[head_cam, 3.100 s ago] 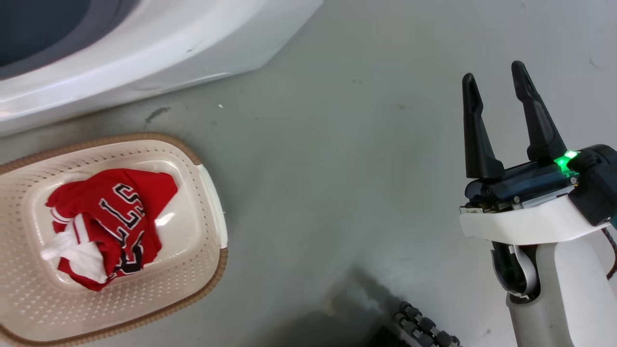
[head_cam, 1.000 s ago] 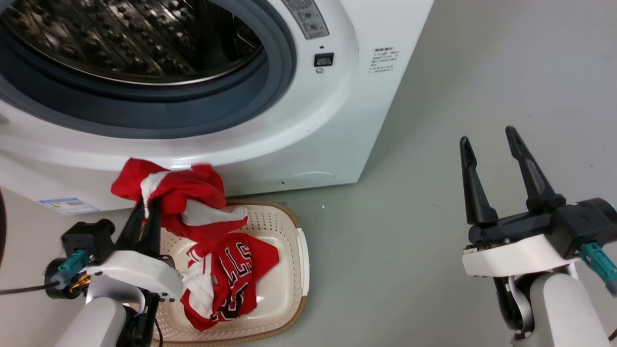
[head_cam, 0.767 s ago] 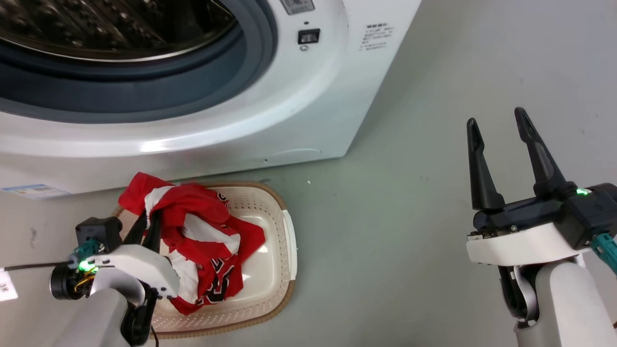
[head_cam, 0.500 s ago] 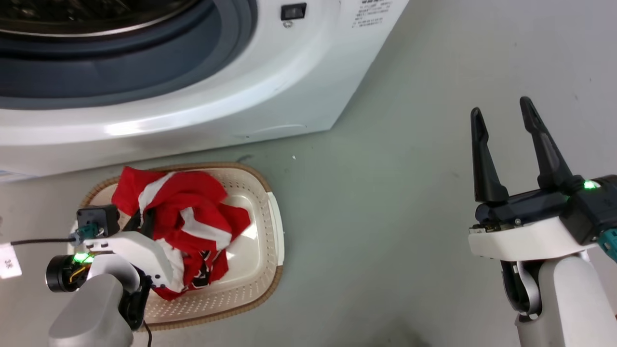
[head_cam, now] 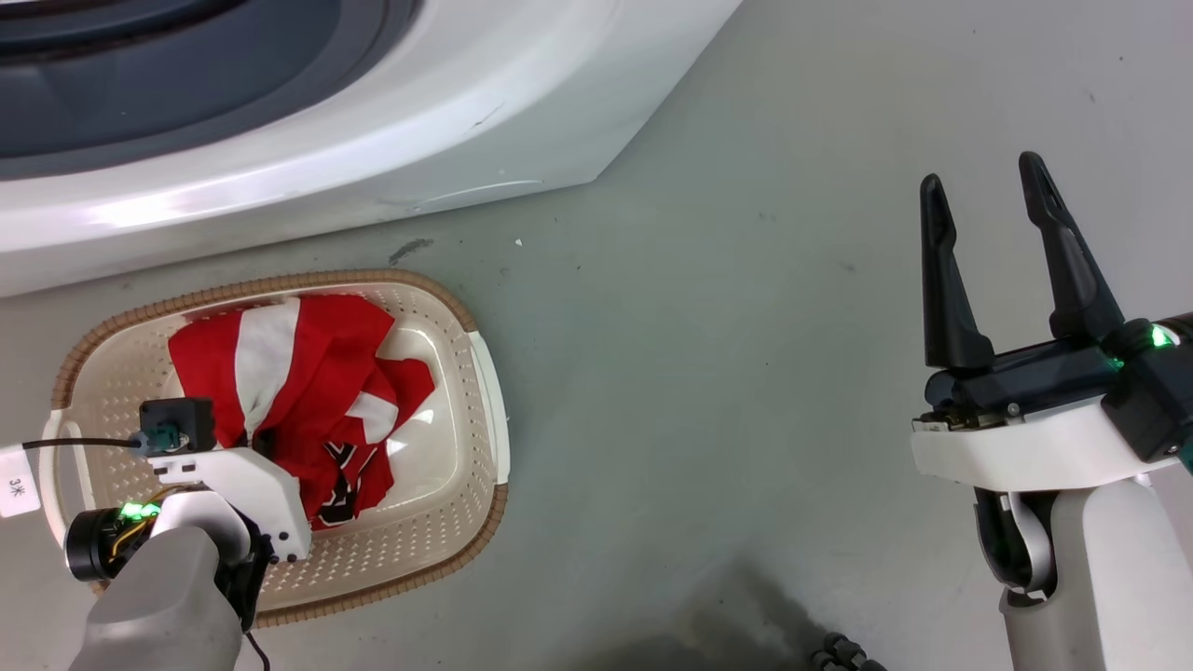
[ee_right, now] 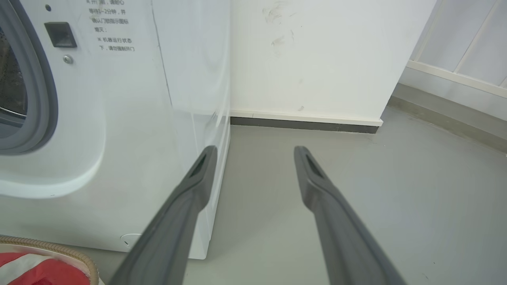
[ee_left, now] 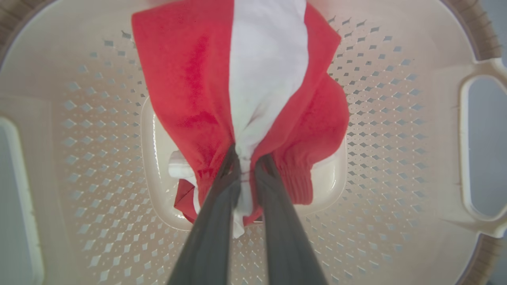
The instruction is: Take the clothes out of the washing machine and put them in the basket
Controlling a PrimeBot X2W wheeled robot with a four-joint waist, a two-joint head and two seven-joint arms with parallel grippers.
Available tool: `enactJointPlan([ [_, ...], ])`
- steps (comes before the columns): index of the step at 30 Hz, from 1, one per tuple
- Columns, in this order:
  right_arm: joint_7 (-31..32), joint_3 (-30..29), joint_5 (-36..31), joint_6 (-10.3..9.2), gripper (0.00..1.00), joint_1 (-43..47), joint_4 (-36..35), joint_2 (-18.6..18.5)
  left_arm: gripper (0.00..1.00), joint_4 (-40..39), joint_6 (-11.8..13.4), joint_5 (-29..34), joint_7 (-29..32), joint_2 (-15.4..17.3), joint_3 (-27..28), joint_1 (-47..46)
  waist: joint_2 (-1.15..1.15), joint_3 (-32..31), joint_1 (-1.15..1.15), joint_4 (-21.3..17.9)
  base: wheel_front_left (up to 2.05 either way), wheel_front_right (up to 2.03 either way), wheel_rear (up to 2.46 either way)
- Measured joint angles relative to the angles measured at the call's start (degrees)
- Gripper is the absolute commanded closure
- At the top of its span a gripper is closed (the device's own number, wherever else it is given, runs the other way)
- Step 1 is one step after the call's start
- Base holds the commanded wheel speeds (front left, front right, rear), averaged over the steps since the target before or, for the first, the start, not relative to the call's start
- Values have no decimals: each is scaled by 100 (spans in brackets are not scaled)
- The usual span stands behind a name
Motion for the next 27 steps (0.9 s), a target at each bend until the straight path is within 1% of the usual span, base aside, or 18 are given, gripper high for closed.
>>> enactJointPlan([
  [4,0,-9,13,0,0,-3,-3,0,100,148,-47,-7,-53,-42,-18,-72,0,98,0,14,0,0,0],
  [5,0,-5,12,0,0,-7,1,0,78,175,-47,-12,-74,-48,-12,-74,0,98,0,23,0,0,0],
  [6,1,-7,9,0,0,-12,15,0,30,199,-45,-24,-97,-49,-12,-76,0,89,0,31,0,0,0],
  [7,0,-5,-5,0,0,-18,30,0,0,221,-41,-24,-115,-57,-12,-76,0,69,0,40,0,0,0],
  [9,0,-8,-11,0,0,-36,45,0,0,198,-71,-31,-156,-89,-22,-73,0,4,0,61,0,0,0],
  [12,0,14,-21,0,0,-43,82,0,0,74,-144,130,-202,-136,-170,-20,0,-135,0,97,0,0,0],
  [15,0,4,-42,0,0,-38,111,1,0,-290,-149,114,-207,-133,5,88,0,-310,0,150,0,0,0],
  [20,1,-20,-89,0,0,12,205,1,0,-1148,-42,224,-222,-90,546,480,0,-681,0,268,0,0,0],
  [24,0,-115,-92,0,0,139,296,1,0,-2063,68,534,-222,-96,1143,867,0,-1037,0,376,0,0,0],
  [27,1,-197,-125,0,0,257,380,2,0,-2737,112,756,-221,-191,1693,1256,0,-1319,-1,476,0,0,0],
])
